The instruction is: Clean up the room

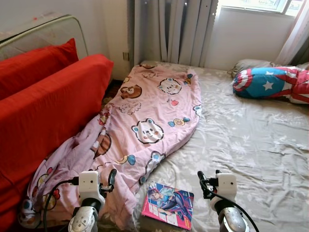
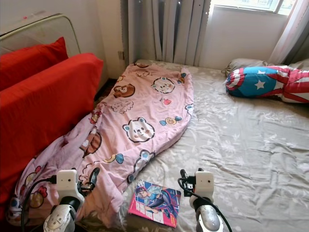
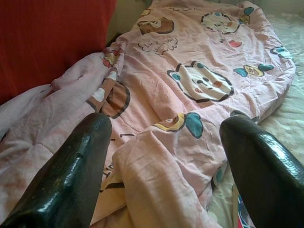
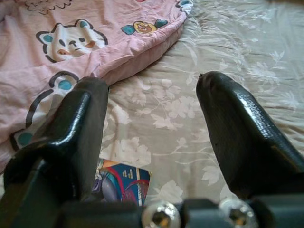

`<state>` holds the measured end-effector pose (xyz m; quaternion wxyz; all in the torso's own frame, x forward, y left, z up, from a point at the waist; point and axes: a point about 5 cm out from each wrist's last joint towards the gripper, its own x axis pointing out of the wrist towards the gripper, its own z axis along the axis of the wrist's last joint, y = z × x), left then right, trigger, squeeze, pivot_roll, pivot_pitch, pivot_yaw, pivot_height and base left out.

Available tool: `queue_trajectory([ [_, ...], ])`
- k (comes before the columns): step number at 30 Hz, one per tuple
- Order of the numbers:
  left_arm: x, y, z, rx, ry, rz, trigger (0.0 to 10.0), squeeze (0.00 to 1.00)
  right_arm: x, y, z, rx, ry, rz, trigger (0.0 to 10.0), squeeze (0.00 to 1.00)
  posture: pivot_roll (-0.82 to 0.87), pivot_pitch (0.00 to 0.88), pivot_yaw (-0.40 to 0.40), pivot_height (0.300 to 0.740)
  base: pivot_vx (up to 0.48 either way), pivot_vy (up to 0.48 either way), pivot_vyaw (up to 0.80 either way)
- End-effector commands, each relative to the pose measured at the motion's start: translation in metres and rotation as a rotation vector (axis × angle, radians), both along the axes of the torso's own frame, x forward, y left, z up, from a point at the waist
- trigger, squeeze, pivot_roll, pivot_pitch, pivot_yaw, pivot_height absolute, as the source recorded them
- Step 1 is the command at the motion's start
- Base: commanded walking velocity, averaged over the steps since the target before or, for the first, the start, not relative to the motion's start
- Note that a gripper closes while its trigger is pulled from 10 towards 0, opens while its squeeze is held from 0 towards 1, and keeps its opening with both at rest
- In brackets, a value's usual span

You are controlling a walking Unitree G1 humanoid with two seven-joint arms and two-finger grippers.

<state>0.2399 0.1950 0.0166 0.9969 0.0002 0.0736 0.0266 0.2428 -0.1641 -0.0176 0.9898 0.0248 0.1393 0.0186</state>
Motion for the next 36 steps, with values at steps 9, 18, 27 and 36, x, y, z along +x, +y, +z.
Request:
queue_trajectory([
  [9, 0.0024, -0.0008, 0.0025, -0.002, -0.001, 0.004, 10.0, 0.00, -0.0033, 0.0016, -0.0039, 0.006, 0.019, 0.007, 10.0, 0.00, 0.01, 0.000, -0.073, 0.676, 0.000, 0.000, 0.00],
  [18, 0.0036, -0.0010, 0.0031, 0.000, 0.000, 0.003, 10.0, 0.00, -0.0021, 0.0016, -0.0047, -0.004, 0.029, 0.002, 10.0, 0.00, 0.01, 0.000, -0.070, 0.668, 0.000, 0.000, 0.00],
  [27, 0.0041, -0.0017, 0.0028, 0.003, 0.003, 0.002, 10.0, 0.00, -0.0005, 0.0036, -0.0035, -0.022, 0.019, 0.016, 10.0, 0.00, 0.01, 0.000, -0.072, 0.668, 0.000, 0.000, 0.00],
  [36, 0.0041, -0.0011, 0.0020, 0.014, 0.009, 0.005, 10.0, 0.00, 0.0002, 0.0072, -0.0034, -0.015, 0.018, 0.028, 10.0, 0.00, 0.01, 0.000, -0.072, 0.668, 0.000, 0.000, 0.00],
])
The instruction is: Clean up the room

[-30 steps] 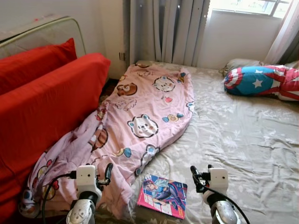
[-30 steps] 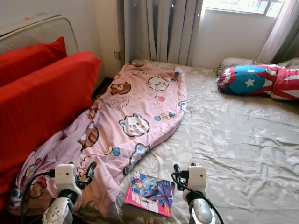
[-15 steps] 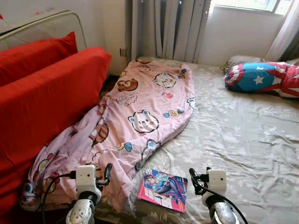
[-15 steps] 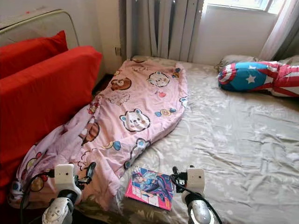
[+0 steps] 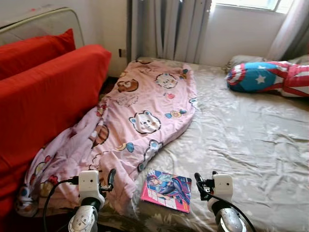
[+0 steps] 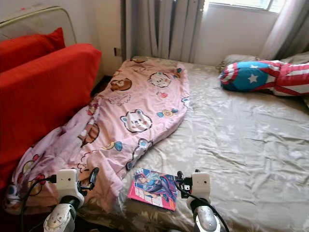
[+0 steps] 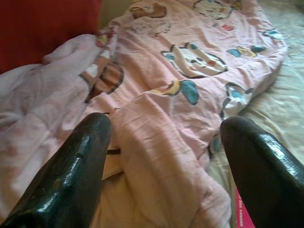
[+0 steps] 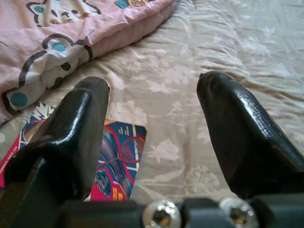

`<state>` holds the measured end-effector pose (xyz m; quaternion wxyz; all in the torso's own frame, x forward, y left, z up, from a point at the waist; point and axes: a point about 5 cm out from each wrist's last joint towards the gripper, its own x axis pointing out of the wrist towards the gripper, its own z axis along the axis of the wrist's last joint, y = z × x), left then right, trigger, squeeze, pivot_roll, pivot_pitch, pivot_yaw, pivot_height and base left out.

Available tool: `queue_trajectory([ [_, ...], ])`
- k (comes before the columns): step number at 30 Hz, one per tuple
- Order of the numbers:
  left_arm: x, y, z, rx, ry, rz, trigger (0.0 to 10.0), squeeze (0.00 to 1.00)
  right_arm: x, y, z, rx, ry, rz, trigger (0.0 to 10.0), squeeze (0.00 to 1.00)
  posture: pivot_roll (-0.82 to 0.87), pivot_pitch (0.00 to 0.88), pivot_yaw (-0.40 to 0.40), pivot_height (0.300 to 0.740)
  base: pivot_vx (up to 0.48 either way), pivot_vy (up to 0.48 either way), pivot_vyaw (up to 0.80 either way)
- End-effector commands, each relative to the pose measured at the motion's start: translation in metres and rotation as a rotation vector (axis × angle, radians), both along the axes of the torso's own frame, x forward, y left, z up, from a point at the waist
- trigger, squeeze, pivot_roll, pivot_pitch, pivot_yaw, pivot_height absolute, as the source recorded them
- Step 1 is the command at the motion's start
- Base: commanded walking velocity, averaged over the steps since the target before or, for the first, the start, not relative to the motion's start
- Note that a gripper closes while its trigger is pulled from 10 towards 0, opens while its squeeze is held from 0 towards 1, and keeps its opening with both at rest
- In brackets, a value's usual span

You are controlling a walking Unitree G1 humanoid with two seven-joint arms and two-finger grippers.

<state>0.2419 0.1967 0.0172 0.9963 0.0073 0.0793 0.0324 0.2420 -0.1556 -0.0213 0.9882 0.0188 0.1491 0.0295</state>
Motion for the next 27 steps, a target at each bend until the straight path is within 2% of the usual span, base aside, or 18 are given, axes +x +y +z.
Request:
queue_trajectory([
  [1, 0.0019, -0.0026, 0.0014, -0.001, -0.002, -0.006, 10.0, 0.00, 0.0006, -0.0010, 0.0001, -0.009, -0.001, 0.010, 10.0, 0.00, 0.01, 0.000, -0.073, 0.668, 0.000, 0.000, 0.00],
  [7, 0.0010, -0.0026, 0.0012, -0.001, 0.000, -0.005, 10.0, 0.00, -0.0012, 0.0000, -0.0014, -0.012, 0.004, 0.016, 10.0, 0.00, 0.01, 0.000, -0.072, 0.668, 0.000, 0.000, 0.00],
  [12, 0.0003, -0.0045, 0.0001, -0.003, 0.004, -0.010, 10.0, 0.00, -0.0027, 0.0003, -0.0063, -0.028, 0.049, 0.021, 10.0, 0.00, 0.01, 0.000, -0.071, 0.668, 0.000, 0.000, 0.00],
  [14, 0.0003, -0.0048, 0.0000, -0.005, 0.004, -0.010, 10.0, 0.00, -0.0029, 0.0001, -0.0071, -0.028, 0.054, 0.020, 10.0, 0.00, 0.01, 0.000, -0.071, 0.653, 0.000, 0.000, 0.00],
  [27, 0.0014, -0.0038, 0.0004, -0.003, 0.003, -0.010, 10.0, 0.00, -0.0044, -0.0005, -0.0079, -0.009, 0.047, 0.026, 10.0, 0.00, 0.01, 0.000, -0.070, 0.643, 0.000, 0.000, 0.00],
])
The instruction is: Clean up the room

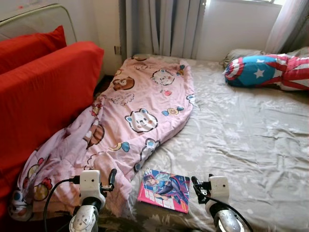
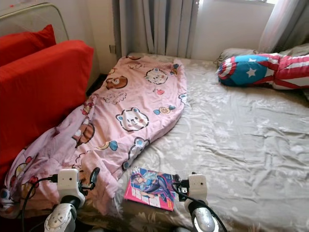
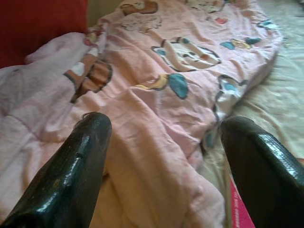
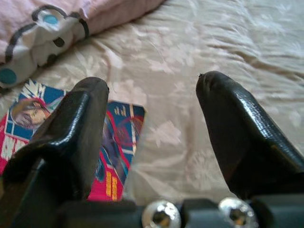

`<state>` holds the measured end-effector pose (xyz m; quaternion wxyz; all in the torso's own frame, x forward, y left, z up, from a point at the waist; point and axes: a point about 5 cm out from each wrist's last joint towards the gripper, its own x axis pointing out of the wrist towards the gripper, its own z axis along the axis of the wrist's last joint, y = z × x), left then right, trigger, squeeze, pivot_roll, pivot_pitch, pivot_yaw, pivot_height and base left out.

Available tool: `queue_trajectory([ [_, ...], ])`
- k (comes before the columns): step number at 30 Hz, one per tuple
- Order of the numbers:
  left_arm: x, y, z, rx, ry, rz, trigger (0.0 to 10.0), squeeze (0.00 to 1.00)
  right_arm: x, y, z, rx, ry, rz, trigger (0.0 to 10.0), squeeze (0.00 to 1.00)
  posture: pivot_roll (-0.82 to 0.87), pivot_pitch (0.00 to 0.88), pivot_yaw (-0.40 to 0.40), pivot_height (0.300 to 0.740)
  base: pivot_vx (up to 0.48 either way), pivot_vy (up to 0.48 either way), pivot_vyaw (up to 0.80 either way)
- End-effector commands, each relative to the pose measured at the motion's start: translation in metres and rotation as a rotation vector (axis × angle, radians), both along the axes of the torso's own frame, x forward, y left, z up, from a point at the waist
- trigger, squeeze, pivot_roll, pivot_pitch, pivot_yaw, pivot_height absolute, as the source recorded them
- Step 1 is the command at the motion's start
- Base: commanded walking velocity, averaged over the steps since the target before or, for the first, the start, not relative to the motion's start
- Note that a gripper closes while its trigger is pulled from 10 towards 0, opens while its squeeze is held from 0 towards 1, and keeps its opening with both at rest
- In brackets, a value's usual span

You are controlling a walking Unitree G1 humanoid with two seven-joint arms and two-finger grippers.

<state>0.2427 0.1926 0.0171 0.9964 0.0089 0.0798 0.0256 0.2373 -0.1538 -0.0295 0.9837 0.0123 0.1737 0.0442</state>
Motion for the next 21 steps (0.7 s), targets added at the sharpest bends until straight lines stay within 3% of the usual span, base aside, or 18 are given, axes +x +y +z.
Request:
queue_trajectory([
  [1, 0.0008, 0.0002, 0.0006, -0.005, 0.002, 0.004, 10.0, 0.00, 0.0003, -0.0022, 0.0001, 0.001, -0.002, -0.005, 10.0, 0.00, 0.01, 0.000, -0.070, 0.643, 0.000, 0.000, 0.00],
  [7, 0.0009, -0.0007, 0.0004, -0.008, 0.003, 0.003, 10.0, 0.00, -0.0010, -0.0014, -0.0043, -0.012, 0.043, 0.000, 10.0, 0.00, 0.01, 0.000, -0.071, 0.633, 0.000, 0.000, 0.00],
  [21, 0.0014, -0.0002, 0.0010, -0.007, 0.003, 0.002, 10.0, 0.00, 0.0004, 0.0052, -0.0001, 0.014, -0.003, 0.017, 10.0, 0.00, 0.02, 0.000, -0.071, 0.628, 0.000, 0.000, 0.00],
])
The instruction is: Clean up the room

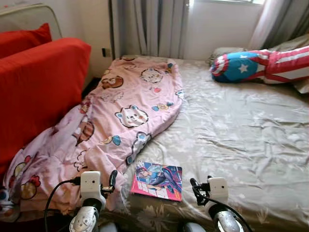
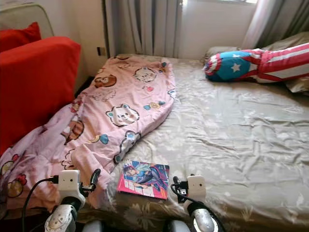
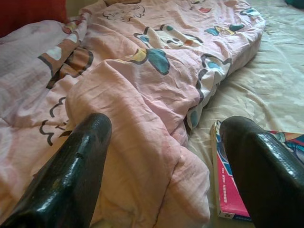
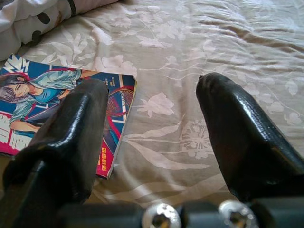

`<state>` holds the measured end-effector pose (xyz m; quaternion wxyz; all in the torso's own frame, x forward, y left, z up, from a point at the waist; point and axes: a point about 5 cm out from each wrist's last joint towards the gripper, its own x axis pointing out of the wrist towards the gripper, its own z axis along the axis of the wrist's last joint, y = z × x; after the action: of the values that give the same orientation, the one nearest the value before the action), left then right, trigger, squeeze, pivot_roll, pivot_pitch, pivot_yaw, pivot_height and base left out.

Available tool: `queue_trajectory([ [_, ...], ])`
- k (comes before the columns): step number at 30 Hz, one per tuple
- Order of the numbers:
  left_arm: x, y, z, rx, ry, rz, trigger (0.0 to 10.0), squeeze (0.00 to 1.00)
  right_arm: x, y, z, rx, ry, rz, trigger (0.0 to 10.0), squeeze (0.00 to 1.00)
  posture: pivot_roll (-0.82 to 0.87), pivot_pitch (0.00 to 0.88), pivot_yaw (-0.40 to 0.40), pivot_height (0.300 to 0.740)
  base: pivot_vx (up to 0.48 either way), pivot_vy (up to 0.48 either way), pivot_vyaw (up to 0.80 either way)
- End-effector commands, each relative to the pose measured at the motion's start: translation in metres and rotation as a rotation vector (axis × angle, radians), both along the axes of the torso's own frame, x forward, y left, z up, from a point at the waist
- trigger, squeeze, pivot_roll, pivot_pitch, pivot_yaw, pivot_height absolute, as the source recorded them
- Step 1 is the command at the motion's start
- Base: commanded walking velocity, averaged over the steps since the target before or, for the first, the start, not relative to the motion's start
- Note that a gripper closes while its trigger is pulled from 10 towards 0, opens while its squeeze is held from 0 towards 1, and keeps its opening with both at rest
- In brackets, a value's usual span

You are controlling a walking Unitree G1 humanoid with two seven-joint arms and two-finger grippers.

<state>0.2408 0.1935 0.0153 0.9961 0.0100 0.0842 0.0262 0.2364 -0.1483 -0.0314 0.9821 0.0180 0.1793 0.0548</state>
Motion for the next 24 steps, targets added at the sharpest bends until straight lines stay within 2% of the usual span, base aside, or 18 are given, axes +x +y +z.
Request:
queue_trajectory([
  [1, 0.0033, -0.0012, 0.0028, -0.010, -0.007, 0.000, 10.0, 0.00, 0.0014, 0.0000, 0.0022, -0.001, -0.017, -0.001, 10.0, 0.00, 0.02, 0.000, -0.071, 0.628, 0.000, 0.000, 0.00],
  [10, 0.0037, -0.0016, 0.0025, -0.010, -0.005, -0.001, 10.0, 0.00, 0.0011, -0.0017, 0.0004, -0.013, 0.006, -0.004, 10.0, 0.00, 0.02, 0.000, -0.071, 0.628, 0.000, 0.000, 0.00],
  [14, 0.0042, -0.0014, 0.0030, -0.009, -0.007, -0.001, 10.0, 0.00, 0.0017, -0.0009, 0.0016, -0.012, -0.006, 0.006, 10.0, 0.00, 0.02, 0.000, -0.072, 0.603, 0.000, 0.000, 0.00],
  [24, 0.0105, 0.0000, 0.0063, -0.009, -0.016, 0.002, 10.0, 0.00, 0.0047, 0.0016, 0.0026, -0.006, -0.005, 0.006, 10.0, 0.00, 0.03, 0.000, -0.076, 0.603, 0.000, 0.000, 0.00],
])
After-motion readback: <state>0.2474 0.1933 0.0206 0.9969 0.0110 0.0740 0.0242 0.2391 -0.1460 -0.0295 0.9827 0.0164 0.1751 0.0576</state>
